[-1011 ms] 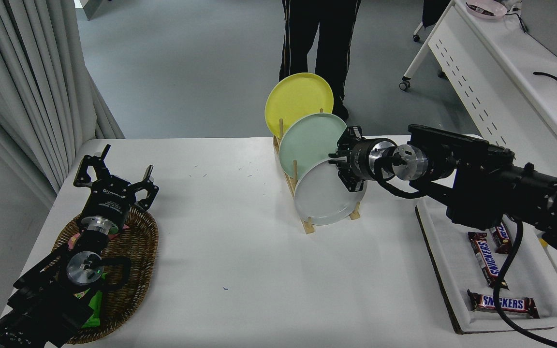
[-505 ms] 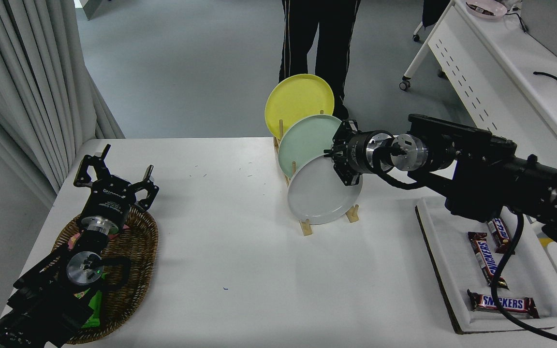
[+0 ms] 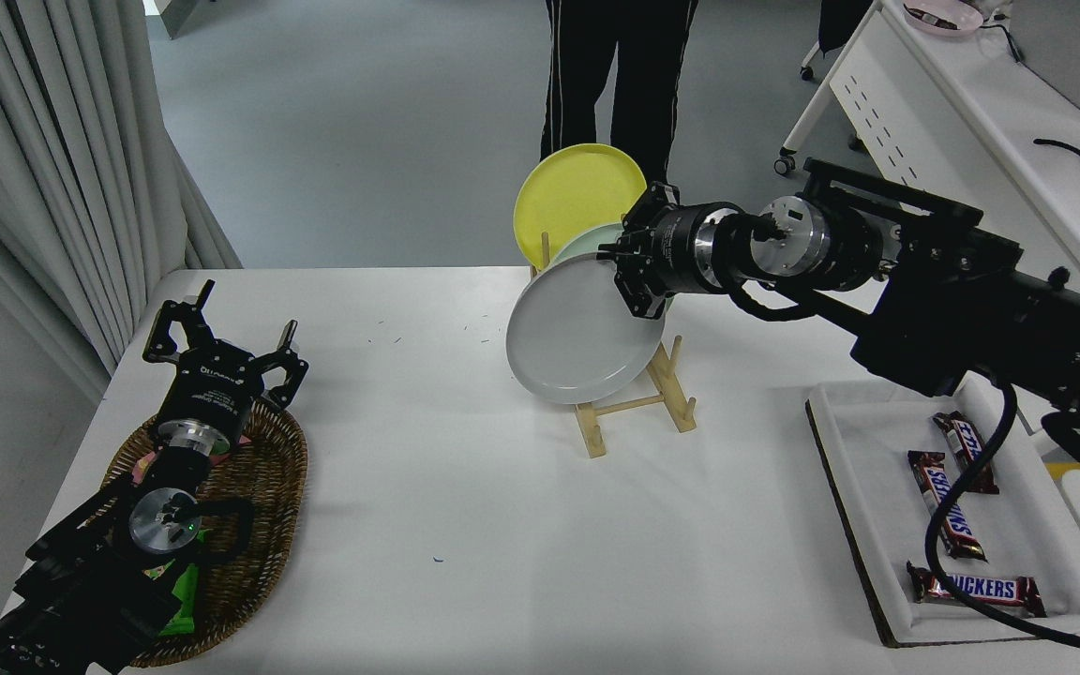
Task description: Place the plate on the table
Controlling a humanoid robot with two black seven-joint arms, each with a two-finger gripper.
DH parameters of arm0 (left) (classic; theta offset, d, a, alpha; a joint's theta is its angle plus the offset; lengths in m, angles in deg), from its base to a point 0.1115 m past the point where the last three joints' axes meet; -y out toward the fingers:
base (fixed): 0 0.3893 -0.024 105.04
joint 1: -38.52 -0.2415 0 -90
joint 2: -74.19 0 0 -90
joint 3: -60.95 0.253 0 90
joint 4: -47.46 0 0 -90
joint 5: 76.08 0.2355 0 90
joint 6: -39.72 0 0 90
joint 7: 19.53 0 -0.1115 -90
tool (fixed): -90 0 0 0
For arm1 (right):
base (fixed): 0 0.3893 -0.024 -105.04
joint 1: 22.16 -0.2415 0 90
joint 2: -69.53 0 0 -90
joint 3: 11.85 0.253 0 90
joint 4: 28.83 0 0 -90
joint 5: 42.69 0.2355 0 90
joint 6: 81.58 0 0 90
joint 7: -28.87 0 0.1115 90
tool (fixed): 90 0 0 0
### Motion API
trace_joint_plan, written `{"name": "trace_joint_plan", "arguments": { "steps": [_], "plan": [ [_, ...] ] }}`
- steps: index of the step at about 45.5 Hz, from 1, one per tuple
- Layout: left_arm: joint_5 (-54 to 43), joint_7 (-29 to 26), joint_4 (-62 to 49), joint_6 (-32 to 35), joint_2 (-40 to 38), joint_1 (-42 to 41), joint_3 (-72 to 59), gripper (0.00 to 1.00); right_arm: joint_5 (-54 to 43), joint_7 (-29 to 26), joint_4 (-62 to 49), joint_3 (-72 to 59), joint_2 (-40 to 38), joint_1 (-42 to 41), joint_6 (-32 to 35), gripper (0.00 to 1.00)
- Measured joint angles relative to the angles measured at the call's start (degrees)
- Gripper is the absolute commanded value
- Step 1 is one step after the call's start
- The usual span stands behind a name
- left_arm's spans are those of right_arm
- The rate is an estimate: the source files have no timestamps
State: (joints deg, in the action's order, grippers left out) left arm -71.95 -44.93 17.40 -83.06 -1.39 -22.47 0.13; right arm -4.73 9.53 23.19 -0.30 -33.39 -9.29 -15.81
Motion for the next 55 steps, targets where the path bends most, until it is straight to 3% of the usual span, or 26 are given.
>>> {"name": "trace_joint_plan", "arguments": {
  "steps": [23,55],
  "plan": [
    [0.0,0.0,0.0,0.0,0.0,0.0,0.0,1.0,11.25,-2.38,5.06,8.73,0.06,11.01,-16.87,0.0],
    [0.0,0.0,0.0,0.0,0.0,0.0,0.0,1.0,16.06,-4.09,-0.97,12.06,4.71,24.78,-20.63,0.0]
  ]
}}
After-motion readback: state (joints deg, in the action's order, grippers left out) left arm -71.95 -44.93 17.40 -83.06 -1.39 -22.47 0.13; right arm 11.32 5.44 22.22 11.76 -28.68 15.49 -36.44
